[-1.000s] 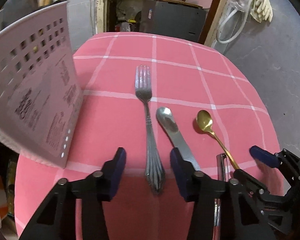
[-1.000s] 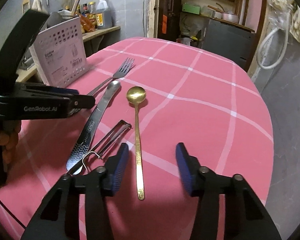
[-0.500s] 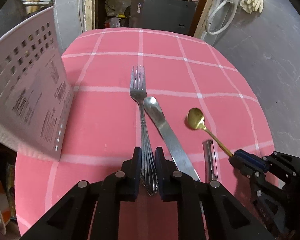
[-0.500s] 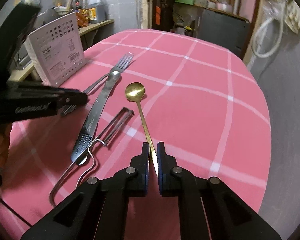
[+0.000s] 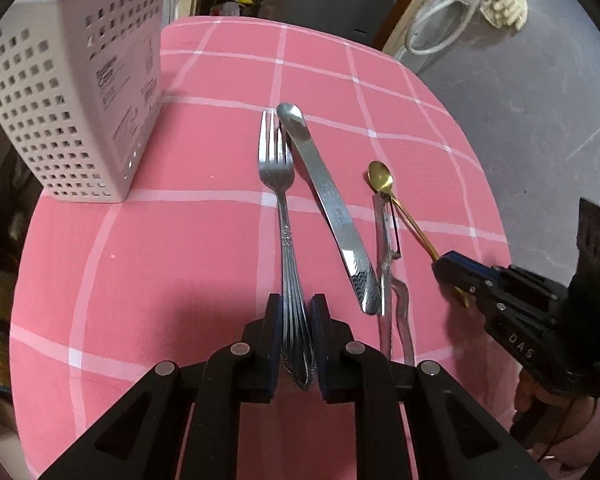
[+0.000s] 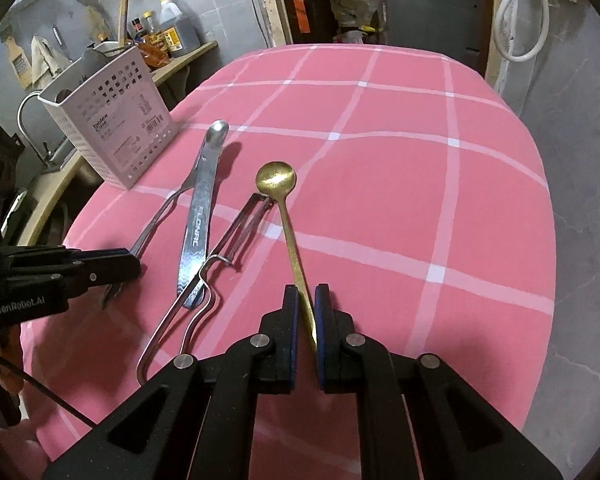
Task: Organize utensils
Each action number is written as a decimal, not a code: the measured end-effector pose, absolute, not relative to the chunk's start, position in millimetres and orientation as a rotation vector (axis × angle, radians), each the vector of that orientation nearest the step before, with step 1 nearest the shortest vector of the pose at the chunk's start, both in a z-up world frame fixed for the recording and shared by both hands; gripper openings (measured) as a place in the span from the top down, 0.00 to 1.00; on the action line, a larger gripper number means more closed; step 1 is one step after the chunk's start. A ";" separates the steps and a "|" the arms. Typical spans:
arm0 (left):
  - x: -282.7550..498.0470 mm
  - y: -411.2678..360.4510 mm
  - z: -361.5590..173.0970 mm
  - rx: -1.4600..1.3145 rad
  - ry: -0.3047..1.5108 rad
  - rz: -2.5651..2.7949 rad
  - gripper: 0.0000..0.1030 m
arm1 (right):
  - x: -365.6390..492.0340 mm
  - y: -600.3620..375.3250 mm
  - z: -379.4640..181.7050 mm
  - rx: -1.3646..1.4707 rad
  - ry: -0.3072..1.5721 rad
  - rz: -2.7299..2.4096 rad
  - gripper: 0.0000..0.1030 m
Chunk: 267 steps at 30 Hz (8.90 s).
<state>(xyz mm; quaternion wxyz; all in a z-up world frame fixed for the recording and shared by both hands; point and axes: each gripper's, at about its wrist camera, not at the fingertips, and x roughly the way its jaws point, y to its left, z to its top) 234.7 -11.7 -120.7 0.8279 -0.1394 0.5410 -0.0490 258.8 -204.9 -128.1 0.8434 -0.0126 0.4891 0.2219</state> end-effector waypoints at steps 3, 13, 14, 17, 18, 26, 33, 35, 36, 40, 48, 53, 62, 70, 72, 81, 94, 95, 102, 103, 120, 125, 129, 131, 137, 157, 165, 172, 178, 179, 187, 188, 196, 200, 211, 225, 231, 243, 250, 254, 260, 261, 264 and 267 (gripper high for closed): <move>237.2 -6.7 -120.4 -0.319 1.149 -0.102 0.86 | 269.7 -204.1 -124.2 -0.013 1.007 0.501 0.78; 272.2 -3.9 -123.9 -0.348 1.138 -0.085 0.83 | 336.4 -184.3 -121.9 -0.003 0.990 0.692 0.72; 277.1 -3.5 -124.7 -0.357 1.140 -0.083 0.83 | 342.9 -180.5 -123.8 -0.013 1.002 0.721 0.72; 287.8 -2.0 -126.4 -0.391 1.149 -0.094 0.83 | 352.8 -169.8 -131.4 -0.057 1.034 0.780 0.72; 291.1 -2.0 -127.1 -0.399 1.154 -0.100 0.83 | 356.3 -165.9 -133.9 -0.072 1.046 0.806 0.72; 301.7 -7.8 -134.3 -0.363 1.196 -0.125 0.88 | 355.6 -155.0 -136.0 -0.140 1.057 0.874 0.88; 299.5 -1.1 -135.9 -0.449 1.184 -0.153 0.96 | 349.7 -175.9 -129.0 -0.079 1.050 0.834 0.98; 295.1 -4.3 -134.6 -0.455 1.169 -0.181 0.97 | 345.5 -182.8 -126.6 -0.058 1.041 0.807 0.98; 291.4 -7.3 -133.0 -0.449 1.160 -0.199 0.97 | 342.8 -187.7 -124.7 -0.037 1.035 0.788 0.98; 282.5 -15.4 -128.1 -0.445 1.135 -0.250 0.97 | 328.5 -208.9 -113.1 0.045 0.994 0.692 0.98; 260.5 -12.2 -94.2 -0.500 0.976 -0.330 0.98 | 290.6 -233.7 -71.7 0.169 0.823 0.489 0.98; 250.5 5.3 -53.5 -0.480 0.826 -0.356 0.98 | 276.4 -230.5 -35.7 0.194 0.709 0.425 0.98; 242.6 60.9 22.9 -0.418 0.601 -0.317 0.98 | 264.1 -181.5 36.6 0.222 0.476 0.421 0.98; 250.2 127.4 55.1 -0.417 0.446 -0.241 0.98 | 269.4 -92.9 80.5 0.167 0.300 0.449 0.98; 258.1 143.1 56.4 -0.426 0.412 -0.223 0.97 | 269.2 -73.7 86.3 0.146 0.270 0.447 0.98; 296.6 173.9 37.8 -0.438 0.353 -0.211 0.98 | 276.0 -8.8 81.0 0.035 0.214 0.427 0.98; 315.4 175.9 1.5 -0.422 0.348 -0.245 0.98 | 280.3 16.2 51.6 -0.044 0.252 0.430 0.98; 315.0 176.6 -1.1 -0.427 0.345 -0.245 0.97 | 280.9 16.8 50.2 -0.046 0.259 0.432 0.98; 308.3 173.6 -12.9 -0.406 0.332 -0.215 0.97 | 276.6 16.3 46.9 -0.053 0.268 0.434 0.98; 306.6 173.6 -13.8 -0.400 0.330 -0.207 0.97 | 275.5 16.2 47.5 -0.052 0.266 0.433 0.98; 263.1 169.3 -14.1 -0.281 0.320 -0.200 0.97 | 231.7 22.6 60.6 -0.169 0.199 0.462 0.97; 258.9 170.2 -12.1 -0.282 0.343 -0.214 0.97 | 229.7 20.0 48.3 -0.167 0.258 0.475 0.97; 258.5 170.9 -10.6 -0.280 0.361 -0.226 0.97 | 238.5 16.7 36.8 -0.141 0.313 0.479 0.97; 258.5 170.9 -9.9 -0.278 0.372 -0.234 0.97 | 242.1 14.2 32.8 -0.117 0.340 0.481 0.97; 259.6 170.6 -7.9 -0.267 0.411 -0.259 0.97 | 251.2 2.7 21.1 -0.035 0.411 0.490 0.96; 227.3 168.3 -0.4 -0.349 0.443 -0.279 0.56 | 210.8 -63.2 27.5 0.097 0.409 0.297 0.44; 202.7 145.6 6.8 -0.293 0.438 -0.167 0.06 | 184.7 -105.1 41.9 0.097 0.357 0.173 0.06; 192.5 111.1 7.5 -0.226 0.433 -0.075 0.01 | 169.7 -138.3 43.9 0.069 0.355 0.097 0.01; 187.3 82.2 4.3 -0.200 0.430 -0.075 0.00 | 162.8 -162.8 38.1 0.041 0.377 0.067 0.01; 187.2 78.8 3.6 -0.196 0.430 -0.075 0.00 | 162.4 -164.9 37.1 0.037 0.382 0.066 0.01; 191.4 45.8 -10.3 -0.162 0.460 -0.053 0.01 | 168.1 -191.6 11.3 0.018 0.468 0.073 0.01; 192.6 42.1 -12.5 -0.157 0.467 -0.051 0.00 | 169.9 -193.8 6.2 0.014 0.483 0.078 0.01; 216.2 21.8 -47.7 -0.186 0.622 -0.086 0.01 | 195.2 -198.3 -42.9 -0.021 0.649 0.131 0.01; 231.0 11.6 -65.9 -0.175 0.693 -0.101 0.01 | 203.8 -192.9 -71.1 -0.038 0.737 0.164 0.01; 282.1 2.0 -102.1 -0.236 0.825 -0.148 0.01 | 217.1 -174.8 -113.6 -0.058 0.860 0.232 0.01; 321.1 -23.3 -136.3 -0.197 0.988 -0.189 0.29 | 228.5 -166.3 -128.8 -0.129 0.947 0.194 0.02; 327.3 -34.6 -137.2 -0.136 1.000 -0.176 0.30 | 229.8 -184.6 -126.8 -0.112 0.956 0.135 0.02; 325.5 -39.3 -134.5 -0.109 1.003 -0.222 0.66 | 236.8 -200.4 -114.5 -0.025 0.930 0.213 0.16; 329.7 -20.7 -138.6 -0.228 1.016 -0.255 0.76 | 264.7 -184.9 -126.1 0.019 0.986 0.299 0.48; 330.7 -13.2 -142.1 -0.284 1.023 -0.270 0.79 | 268.6 -170.3 -127.8 -0.036 0.983 0.303 0.51; 331.1 -14.7 -142.4 -0.295 1.043 -0.270 0.82 | 266.5 -151.9 -127.9 -0.110 1.025 0.316 0.54; 331.5 -14.3 -142.5 -0.303 1.050 -0.272 0.84 | 266.0 -151.6 -127.6 -0.117 1.029 0.314 0.58; 333.3 -14.1 -142.4 -0.312 1.067 -0.277 0.86 | 264.6 -153.7 -128.8 -0.097 1.065 0.315 0.72; 332.9 -15.5 -141.5 -0.309 1.090 -0.281 0.87 | 261.4 -159.8 -128.0 -0.057 1.073 0.325 0.81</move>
